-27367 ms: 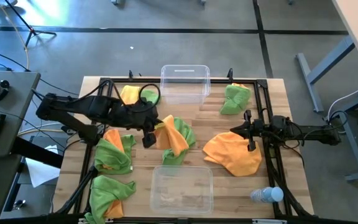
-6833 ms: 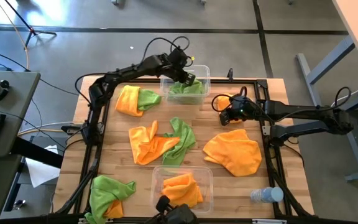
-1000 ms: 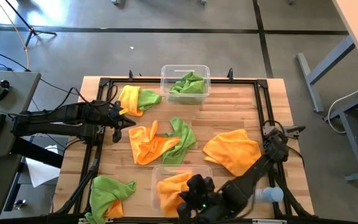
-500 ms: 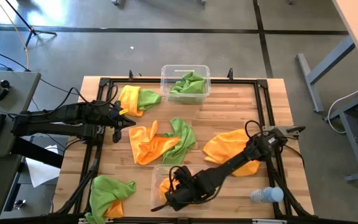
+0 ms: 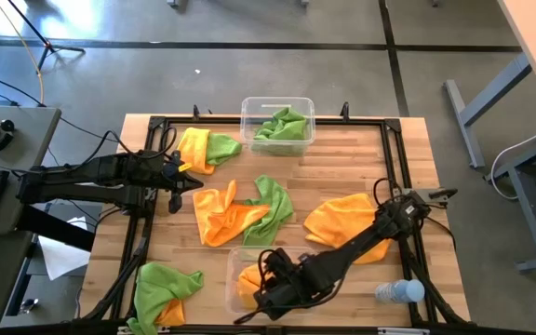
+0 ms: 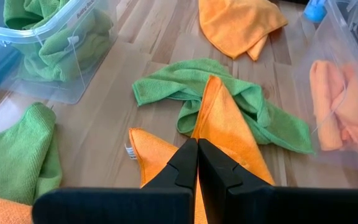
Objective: Sort microfiber towel by color & place in baskets
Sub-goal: Put the yellow towel into the bottom transparent bin, then put the green towel into the top transparent bin
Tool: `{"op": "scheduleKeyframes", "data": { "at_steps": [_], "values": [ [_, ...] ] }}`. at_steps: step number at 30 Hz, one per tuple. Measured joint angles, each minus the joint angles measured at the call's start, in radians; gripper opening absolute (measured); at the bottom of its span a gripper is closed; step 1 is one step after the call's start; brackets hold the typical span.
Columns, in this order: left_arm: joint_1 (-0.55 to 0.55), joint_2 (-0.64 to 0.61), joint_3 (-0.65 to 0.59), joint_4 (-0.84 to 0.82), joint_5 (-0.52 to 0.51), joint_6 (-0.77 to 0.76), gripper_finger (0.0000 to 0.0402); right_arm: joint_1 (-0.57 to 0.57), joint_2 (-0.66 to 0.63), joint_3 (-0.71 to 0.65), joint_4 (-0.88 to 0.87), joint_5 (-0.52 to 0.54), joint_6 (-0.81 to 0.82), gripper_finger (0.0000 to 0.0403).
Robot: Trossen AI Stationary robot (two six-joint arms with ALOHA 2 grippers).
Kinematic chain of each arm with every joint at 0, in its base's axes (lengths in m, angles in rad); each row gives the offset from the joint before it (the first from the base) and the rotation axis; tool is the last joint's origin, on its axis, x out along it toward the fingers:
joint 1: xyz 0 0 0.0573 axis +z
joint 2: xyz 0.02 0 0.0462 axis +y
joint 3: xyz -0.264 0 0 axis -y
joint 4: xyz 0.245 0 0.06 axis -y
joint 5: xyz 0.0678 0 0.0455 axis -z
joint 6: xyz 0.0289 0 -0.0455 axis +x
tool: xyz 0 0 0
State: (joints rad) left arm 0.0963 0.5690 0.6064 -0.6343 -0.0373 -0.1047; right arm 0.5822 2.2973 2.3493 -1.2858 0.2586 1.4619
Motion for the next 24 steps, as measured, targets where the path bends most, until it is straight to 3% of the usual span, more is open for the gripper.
{"op": "scheduleKeyframes", "data": {
  "at_steps": [3,8,12,15,20,24],
  "values": [
    [0.000,0.000,0.000,0.000,0.000,-0.029,0.0000,0.003,-0.040,0.000,-0.062,-0.027,0.005,0.0137],
    [0.000,0.000,0.000,0.002,0.000,-0.042,0.0000,0.000,-0.095,0.000,-0.155,-0.063,-0.048,0.0143],
    [0.000,0.000,0.000,0.003,0.000,-0.052,0.0000,0.000,-0.105,0.000,-0.228,-0.020,-0.102,0.0141],
    [0.000,0.000,0.000,0.004,0.000,-0.076,0.0000,-0.014,-0.106,0.000,-0.275,-0.023,-0.168,0.0114],
    [0.000,0.000,0.000,0.004,0.000,-0.157,0.0000,-0.078,-0.107,-0.002,-0.285,-0.012,-0.344,0.0016],
    [0.000,0.000,0.000,0.004,0.000,-0.208,0.0000,-0.143,-0.122,-0.002,-0.285,0.021,-0.456,0.0016]
  ]
}}
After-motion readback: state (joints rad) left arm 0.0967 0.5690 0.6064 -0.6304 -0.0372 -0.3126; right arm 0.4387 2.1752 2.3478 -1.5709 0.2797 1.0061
